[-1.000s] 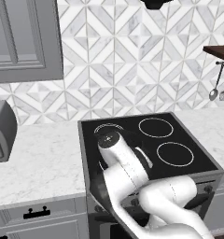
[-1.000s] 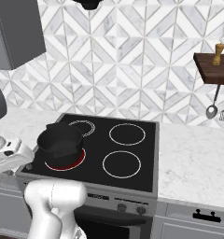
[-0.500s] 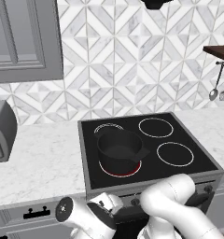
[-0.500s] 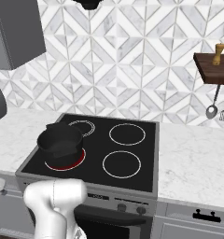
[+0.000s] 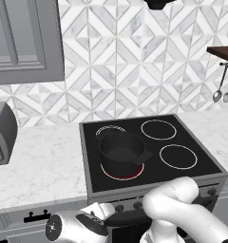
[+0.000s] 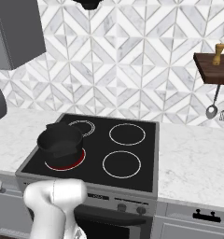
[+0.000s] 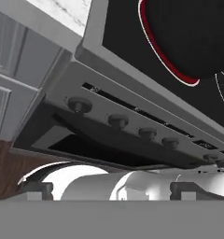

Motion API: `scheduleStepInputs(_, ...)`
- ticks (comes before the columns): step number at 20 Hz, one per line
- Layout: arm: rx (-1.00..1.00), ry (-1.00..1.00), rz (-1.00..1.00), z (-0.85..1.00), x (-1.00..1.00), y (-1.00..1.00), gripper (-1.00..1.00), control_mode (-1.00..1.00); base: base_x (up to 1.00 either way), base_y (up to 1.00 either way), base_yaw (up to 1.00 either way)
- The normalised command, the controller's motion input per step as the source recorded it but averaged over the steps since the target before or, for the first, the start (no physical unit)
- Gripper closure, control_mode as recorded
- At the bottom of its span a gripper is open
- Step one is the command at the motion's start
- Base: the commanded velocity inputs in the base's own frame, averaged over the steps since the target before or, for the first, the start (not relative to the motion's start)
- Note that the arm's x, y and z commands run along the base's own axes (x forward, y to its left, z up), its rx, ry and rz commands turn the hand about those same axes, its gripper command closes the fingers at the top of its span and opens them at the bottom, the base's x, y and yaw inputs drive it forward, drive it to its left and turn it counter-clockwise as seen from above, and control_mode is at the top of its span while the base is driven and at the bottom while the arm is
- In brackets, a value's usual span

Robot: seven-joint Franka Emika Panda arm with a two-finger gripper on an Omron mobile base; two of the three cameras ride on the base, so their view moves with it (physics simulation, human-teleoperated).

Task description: Turn off the front left burner of the stove.

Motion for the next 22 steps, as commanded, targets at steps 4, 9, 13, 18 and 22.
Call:
scheduleStepInputs(4,0.07,-0.41,0.0,0.0,-0.04,-0.17,-1.0,-1.0,0.0,0.0,0.0)
scheduleStepInputs(9,0.12,-0.37,0.04,0.0,0.04,-0.39,-1.0,-1.0,0.0,0.0,0.0)
scheduleStepInputs(13,0.05,-0.33,0.19,-0.02,0.04,-0.75,-1.0,-1.0,0.0,0.0,0.0)
scheduleStepInputs(18,0.0,-0.21,0.22,-0.18,0.11,-0.49,-1.0,-1.0,0.0,0.0,0.0)
scheduleStepInputs(22,0.0,-0.2,0.2,-0.15,0.19,-0.06,-1.0,-1.0,0.0,0.0,0.0)
